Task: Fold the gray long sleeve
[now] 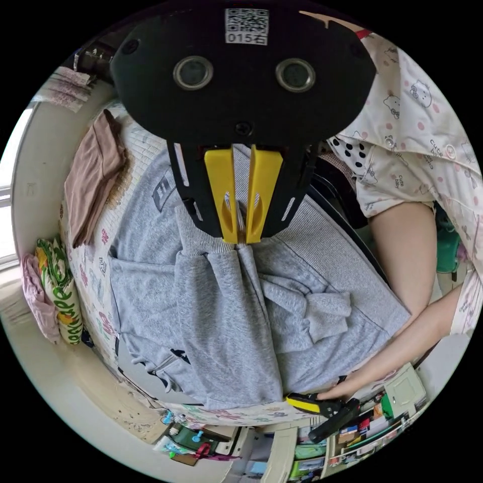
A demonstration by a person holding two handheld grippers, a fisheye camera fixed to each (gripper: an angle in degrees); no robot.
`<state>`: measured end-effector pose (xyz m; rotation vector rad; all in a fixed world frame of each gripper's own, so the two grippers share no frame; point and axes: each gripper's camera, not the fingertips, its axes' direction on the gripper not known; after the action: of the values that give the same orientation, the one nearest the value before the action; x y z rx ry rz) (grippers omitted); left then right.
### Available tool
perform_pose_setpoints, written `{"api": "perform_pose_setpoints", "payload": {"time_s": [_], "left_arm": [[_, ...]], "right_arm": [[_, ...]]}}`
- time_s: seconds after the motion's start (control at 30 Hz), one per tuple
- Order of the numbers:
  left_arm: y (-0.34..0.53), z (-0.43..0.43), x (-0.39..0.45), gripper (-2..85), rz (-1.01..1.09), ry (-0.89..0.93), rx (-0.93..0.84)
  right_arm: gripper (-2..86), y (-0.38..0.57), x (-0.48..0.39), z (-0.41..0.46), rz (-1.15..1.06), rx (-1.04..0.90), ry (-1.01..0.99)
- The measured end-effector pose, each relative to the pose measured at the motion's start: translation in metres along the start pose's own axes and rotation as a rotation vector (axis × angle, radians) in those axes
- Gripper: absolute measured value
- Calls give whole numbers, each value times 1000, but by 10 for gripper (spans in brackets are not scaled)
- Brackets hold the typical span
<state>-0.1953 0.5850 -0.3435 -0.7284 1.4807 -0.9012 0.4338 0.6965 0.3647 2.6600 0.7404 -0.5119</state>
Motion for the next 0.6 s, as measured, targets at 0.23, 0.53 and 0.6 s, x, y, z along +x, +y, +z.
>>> {"api": "perform_pose_setpoints", "payload": {"time_s": [0.23,0.53,0.6], "left_arm": [[0,-52,8,11,43,-109,57],[-28,-169,119,98,365,352,369],[-39,-184,184,98,471,414,371]], "right_arm": [[77,13,63,-51,166,125,-290],[91,-13,167,-87,426,334,-380],[100,-37,177,-80,435,310,-379]]}}
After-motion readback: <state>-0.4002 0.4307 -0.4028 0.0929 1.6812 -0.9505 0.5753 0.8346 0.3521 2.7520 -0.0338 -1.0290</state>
